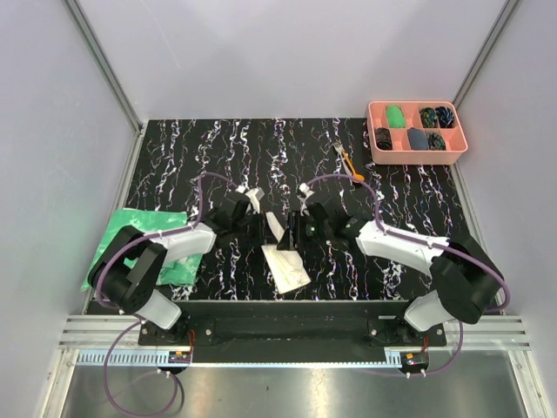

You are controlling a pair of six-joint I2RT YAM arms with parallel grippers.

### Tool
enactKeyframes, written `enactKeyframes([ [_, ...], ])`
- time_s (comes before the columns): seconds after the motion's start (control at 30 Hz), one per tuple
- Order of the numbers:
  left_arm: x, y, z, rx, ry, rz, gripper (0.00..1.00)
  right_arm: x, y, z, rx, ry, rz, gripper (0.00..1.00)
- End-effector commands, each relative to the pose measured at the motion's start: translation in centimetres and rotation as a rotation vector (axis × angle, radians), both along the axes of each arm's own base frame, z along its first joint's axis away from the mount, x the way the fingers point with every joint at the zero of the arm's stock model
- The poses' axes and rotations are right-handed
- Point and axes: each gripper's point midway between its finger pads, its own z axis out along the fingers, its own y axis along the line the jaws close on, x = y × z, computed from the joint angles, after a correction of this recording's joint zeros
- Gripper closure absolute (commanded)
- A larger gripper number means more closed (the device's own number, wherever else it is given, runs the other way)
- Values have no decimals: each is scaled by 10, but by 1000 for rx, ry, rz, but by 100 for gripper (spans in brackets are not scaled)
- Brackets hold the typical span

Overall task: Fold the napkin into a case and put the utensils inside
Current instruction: Smooth out the smaller rectangle-folded napkin at the center of the board.

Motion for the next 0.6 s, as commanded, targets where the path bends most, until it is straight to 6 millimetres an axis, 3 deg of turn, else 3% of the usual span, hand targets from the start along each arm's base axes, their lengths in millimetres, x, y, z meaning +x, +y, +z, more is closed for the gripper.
enactKeyframes([
  [0.0,31,-2,45,-44,-126,40,78,23,-2,-5,-81,-59,32,49],
  [0.23,50,32,66,-19,-194,183,69,39,5,-12,-133,-95,70,47],
  [0.37,55,50,54,32,-158,222,68,46,12,-18,-144,-92,78,47],
  [0.57,65,50,37,80,-135,230,68,60,24,-23,-150,-94,80,48],
])
